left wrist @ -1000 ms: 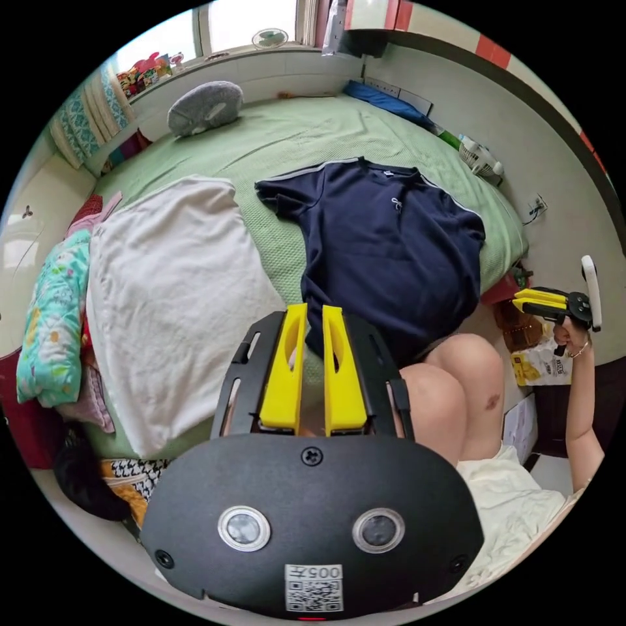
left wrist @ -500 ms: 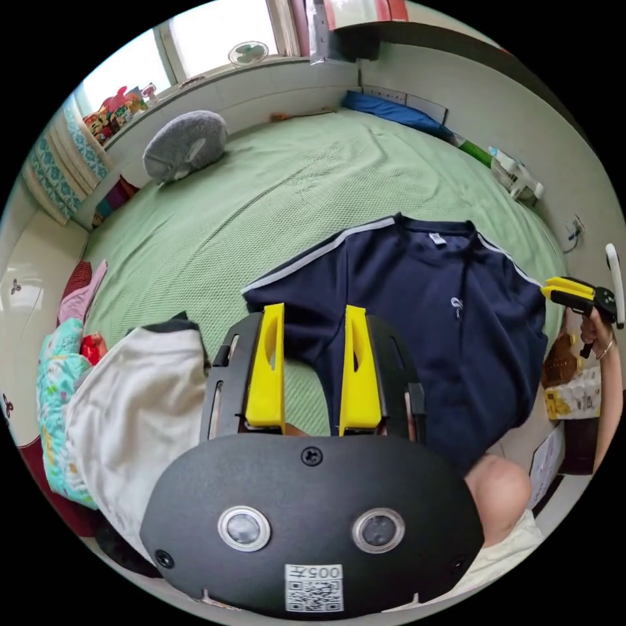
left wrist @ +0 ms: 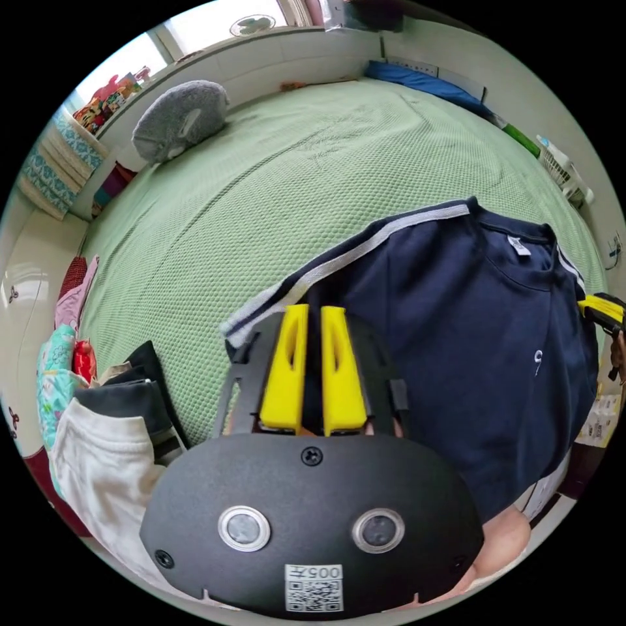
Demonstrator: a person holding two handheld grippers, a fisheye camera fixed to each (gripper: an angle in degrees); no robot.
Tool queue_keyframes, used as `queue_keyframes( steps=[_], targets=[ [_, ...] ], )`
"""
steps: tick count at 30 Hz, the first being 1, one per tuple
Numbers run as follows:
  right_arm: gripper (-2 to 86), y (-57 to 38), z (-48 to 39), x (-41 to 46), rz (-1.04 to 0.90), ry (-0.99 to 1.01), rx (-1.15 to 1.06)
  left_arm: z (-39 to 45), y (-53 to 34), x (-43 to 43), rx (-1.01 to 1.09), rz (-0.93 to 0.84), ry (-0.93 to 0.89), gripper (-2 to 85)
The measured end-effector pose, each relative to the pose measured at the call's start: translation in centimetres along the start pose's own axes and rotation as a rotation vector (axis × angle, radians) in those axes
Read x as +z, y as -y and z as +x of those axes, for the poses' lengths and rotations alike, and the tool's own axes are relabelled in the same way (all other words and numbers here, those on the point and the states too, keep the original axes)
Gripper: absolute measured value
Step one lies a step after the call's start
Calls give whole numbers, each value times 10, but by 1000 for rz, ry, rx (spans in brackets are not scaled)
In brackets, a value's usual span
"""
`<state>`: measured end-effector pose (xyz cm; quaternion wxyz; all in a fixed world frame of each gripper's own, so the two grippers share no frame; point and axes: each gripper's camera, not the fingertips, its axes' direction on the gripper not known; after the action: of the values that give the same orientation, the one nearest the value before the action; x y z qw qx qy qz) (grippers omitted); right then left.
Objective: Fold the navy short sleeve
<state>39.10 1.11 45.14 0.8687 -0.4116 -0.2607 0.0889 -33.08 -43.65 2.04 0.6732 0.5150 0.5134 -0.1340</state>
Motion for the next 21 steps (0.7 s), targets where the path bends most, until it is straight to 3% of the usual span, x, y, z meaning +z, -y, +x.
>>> queue_keyframes(
  steps=[4,8,13,17,21],
  targets=[
    [-15,28,6,-36,48,-73,6,-6,2,-29,-35,60,70,8],
    [-15,76,20,-89,150,-64,80,-34,11,-64,-148,130,23,10],
    [-6,127,11,-167,384,-108,250,-68,22,-103,-280,222,125,64],
    [8,122,-9,-167,356,-18,228,-79,8,-95,-315,130,80,80],
    [17,67,-41,-118,252,-18,72,-67,-42,-74,-246,68,15,82]
  ],
)
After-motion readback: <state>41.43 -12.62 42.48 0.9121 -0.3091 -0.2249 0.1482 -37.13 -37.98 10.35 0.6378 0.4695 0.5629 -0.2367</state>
